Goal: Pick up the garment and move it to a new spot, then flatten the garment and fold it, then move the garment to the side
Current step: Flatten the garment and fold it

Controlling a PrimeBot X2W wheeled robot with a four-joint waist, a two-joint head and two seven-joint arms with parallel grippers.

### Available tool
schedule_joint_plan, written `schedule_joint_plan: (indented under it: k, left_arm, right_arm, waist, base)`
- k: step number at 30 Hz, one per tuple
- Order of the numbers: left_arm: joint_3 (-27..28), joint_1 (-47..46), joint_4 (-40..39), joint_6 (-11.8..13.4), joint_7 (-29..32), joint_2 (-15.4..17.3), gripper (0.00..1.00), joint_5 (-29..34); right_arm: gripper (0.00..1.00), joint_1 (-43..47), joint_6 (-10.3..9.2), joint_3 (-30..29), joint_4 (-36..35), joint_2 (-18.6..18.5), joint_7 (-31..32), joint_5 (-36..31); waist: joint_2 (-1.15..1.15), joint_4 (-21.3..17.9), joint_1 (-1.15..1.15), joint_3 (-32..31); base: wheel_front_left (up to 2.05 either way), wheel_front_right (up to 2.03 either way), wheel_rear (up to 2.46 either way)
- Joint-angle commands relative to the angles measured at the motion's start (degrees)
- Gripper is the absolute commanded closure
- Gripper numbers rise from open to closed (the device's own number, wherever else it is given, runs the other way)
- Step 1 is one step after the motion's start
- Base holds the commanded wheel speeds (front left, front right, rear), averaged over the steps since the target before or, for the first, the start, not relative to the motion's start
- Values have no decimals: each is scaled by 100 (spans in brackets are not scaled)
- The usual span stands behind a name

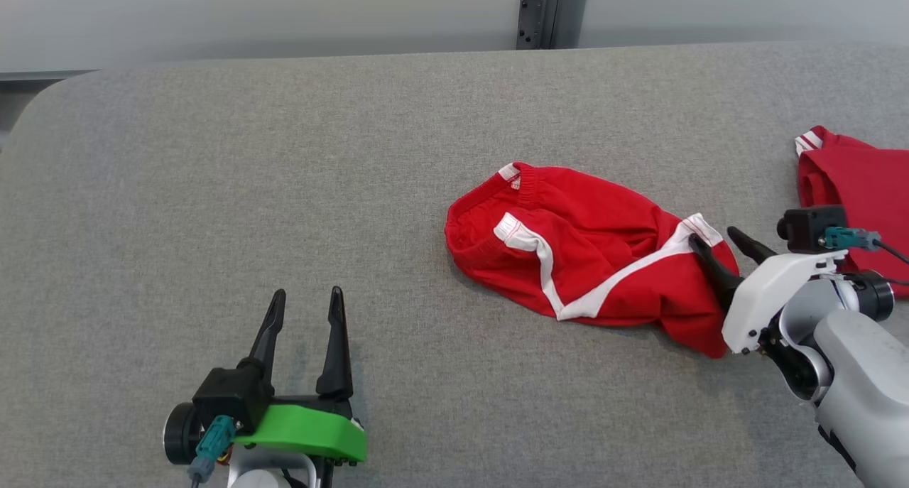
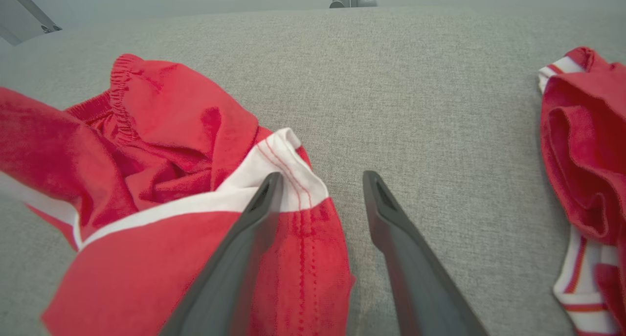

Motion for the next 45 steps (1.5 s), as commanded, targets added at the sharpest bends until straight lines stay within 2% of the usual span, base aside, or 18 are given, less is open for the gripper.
schedule_joint_plan:
  k: [1,7,11,16,21,22,23,24,25,33,40,45]
  left_arm:
    - [6,-56,8,-7,-2,10,0,-2]
    - [56,34,2,27,-2,10,0,-16]
    - [77,86,-18,14,-2,10,0,21]
    - [30,79,0,-9,-2,10,0,26]
    - [-10,27,27,-30,-2,10,0,28]
    - [-14,16,36,-31,-2,10,0,32]
    - [-19,9,43,-32,-2,10,0,34]
    - [-23,7,50,-36,-2,10,0,34]
    - [-22,11,60,-38,-2,10,0,33]
    - [8,145,75,0,-2,10,0,25]
    - [45,214,12,35,-2,10,0,-2]
    - [42,169,-1,28,-2,10,0,10]
  right_arm:
    - [0,-20,-1,18,86,-49,-111,66]
    - [0,161,0,-23,290,-208,-509,272]
    - [0,154,0,98,119,-214,-680,347]
    - [0,-37,0,388,-78,-216,-644,310]
    - [0,-306,0,709,124,-142,-525,266]
    - [27,-362,0,786,184,-120,-492,265]
    - [59,-406,0,853,241,-100,-480,277]
    - [75,-445,0,922,310,-91,-445,290]
    - [100,-477,0,989,362,-92,-449,295]
    - [100,-563,0,1027,531,-197,-935,533]
    - [100,-105,0,432,421,-402,-1308,747]
    - [100,181,0,44,588,-289,-1368,698]
  waist:
    - [0,11,0,-12]
    - [0,-30,0,-69]
    - [0,-112,0,-90]
    - [0,-149,0,-97]
    - [0,-106,0,-72]
    - [0,-90,0,-70]
    - [0,-74,0,-73]
    - [0,-57,0,-80]
    - [0,-42,0,-89]
    - [0,-36,0,-209]
    - [0,-126,0,-222]
    - [0,-189,0,-166]
  base:
    - [0,0,0]
    - [0,0,0]
    - [0,0,0]
    - [0,0,0]
    - [0,0,0]
    - [0,0,0]
    - [0,0,0]
    - [0,0,0]
    - [0,0,0]
    - [0,0,0]
    - [0,0,0]
    - [0,0,0]
